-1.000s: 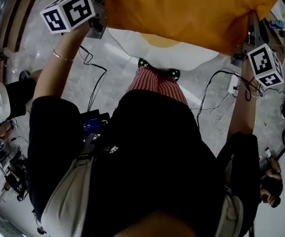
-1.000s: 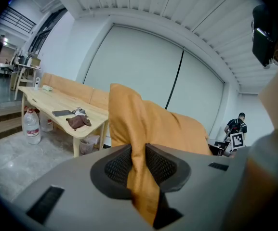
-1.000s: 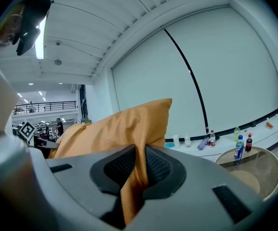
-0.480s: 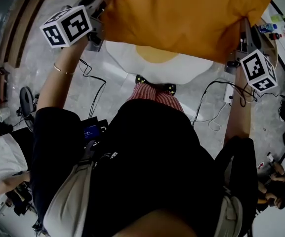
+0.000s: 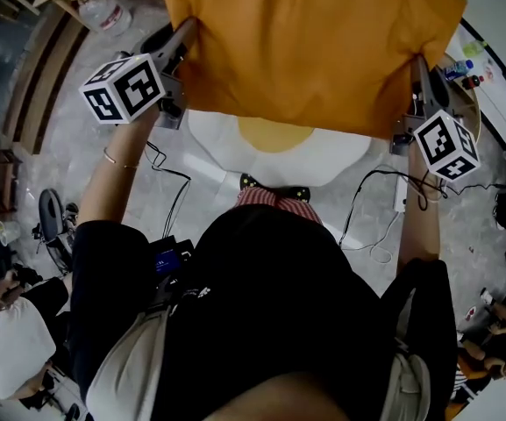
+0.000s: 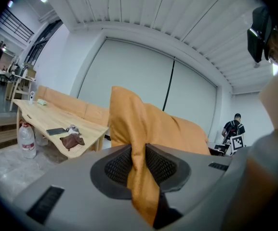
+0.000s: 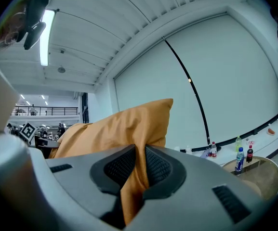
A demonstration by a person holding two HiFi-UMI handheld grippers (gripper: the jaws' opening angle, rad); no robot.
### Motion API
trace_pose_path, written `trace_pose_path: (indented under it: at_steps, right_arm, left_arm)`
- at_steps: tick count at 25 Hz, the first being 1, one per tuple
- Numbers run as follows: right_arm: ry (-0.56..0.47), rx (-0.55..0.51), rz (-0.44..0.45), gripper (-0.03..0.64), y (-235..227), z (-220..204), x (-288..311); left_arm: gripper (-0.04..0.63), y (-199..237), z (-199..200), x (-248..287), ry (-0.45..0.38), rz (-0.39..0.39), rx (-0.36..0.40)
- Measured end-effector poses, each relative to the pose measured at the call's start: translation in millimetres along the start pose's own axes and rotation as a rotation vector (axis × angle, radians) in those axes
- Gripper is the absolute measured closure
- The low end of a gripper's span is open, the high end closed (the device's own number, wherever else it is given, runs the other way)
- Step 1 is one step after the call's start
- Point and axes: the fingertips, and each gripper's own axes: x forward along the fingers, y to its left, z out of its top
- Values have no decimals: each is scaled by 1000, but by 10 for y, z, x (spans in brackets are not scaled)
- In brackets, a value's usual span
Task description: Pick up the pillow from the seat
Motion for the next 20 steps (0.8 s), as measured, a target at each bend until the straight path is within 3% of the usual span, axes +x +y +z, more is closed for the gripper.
trace_pose_path:
  at_steps: [20]
  right_arm:
    - [-76,-30,-4,551,-38,345,-278]
  left_arm:
    - [500,-255,185,-77,-31,-41,29]
